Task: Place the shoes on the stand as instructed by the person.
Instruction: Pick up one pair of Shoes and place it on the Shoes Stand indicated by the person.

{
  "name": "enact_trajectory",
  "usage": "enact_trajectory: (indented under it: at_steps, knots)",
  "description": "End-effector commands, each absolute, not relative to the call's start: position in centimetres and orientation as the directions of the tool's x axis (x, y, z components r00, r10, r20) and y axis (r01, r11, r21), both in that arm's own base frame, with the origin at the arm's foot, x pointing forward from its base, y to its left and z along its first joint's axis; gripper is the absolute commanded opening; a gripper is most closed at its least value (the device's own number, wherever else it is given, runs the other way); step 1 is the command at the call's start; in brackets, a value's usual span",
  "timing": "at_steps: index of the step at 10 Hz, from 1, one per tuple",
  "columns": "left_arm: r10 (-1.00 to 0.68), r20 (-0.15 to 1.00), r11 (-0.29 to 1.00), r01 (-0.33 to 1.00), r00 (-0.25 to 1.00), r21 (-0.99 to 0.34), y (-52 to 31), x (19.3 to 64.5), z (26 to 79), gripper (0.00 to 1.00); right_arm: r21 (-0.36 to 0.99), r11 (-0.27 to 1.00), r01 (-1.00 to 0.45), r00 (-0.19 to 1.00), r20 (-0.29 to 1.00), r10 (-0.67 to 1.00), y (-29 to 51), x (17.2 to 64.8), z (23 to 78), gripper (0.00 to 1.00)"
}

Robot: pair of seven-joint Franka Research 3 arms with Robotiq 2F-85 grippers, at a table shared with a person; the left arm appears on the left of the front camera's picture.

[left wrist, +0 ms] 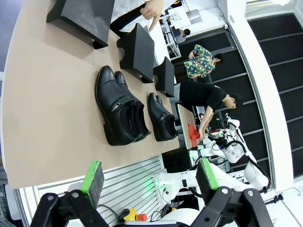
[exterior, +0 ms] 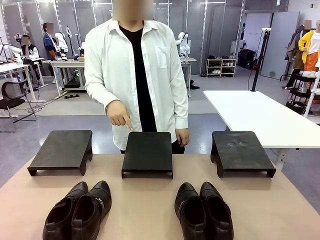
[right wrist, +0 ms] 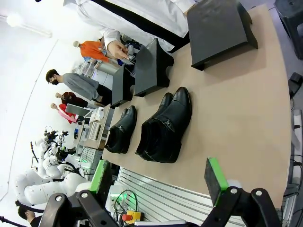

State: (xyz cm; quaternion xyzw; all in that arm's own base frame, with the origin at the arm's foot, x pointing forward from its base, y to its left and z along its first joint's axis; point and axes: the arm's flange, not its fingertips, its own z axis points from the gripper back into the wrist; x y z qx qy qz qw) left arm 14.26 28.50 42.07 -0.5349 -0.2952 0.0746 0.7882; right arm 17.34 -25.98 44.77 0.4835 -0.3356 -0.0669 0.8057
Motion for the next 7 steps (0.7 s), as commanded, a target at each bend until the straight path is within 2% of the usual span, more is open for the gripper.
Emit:
enact_trajectory:
  at_steps: [1, 2, 3, 4, 7]
  knots:
    - [0.430, 0.402, 0.412, 0.221, 0.808, -0.884, 28.6, 14.0, 42.1, 1.00, 0.817, 0.526, -0.237, 0.759, 0.494, -0.424, -26.1, 17.3, 44.9, 1.00]
    - [0.433, 0.386, 0.417, 0.198, 0.815, -0.887, 28.5, 14.3, 42.1, 1.00, 0.817, 0.526, -0.237, 0.759, 0.494, -0.424, -26.1, 17.3, 44.9, 1.00]
    - [0.424, 0.353, 0.509, 0.103, 0.834, -0.855, 27.3, 15.3, 43.6, 1.00, 0.817, 0.526, -0.237, 0.759, 0.494, -0.424, -26.1, 17.3, 44.9, 1.00]
    - [0.380, 0.325, 0.560, 0.064, 0.866, -0.826, 25.0, 16.7, 45.4, 1.00, 0.817, 0.526, -0.237, 0.759, 0.494, -0.424, -26.1, 17.3, 44.9, 1.00]
    - [0.200, 0.241, 0.707, 0.030, 0.950, -0.707, 16.0, 21.5, 50.6, 1.00, 0.817, 0.526, -0.237, 0.759, 0.494, -0.424, -26.1, 17.3, 44.9, 1.00]
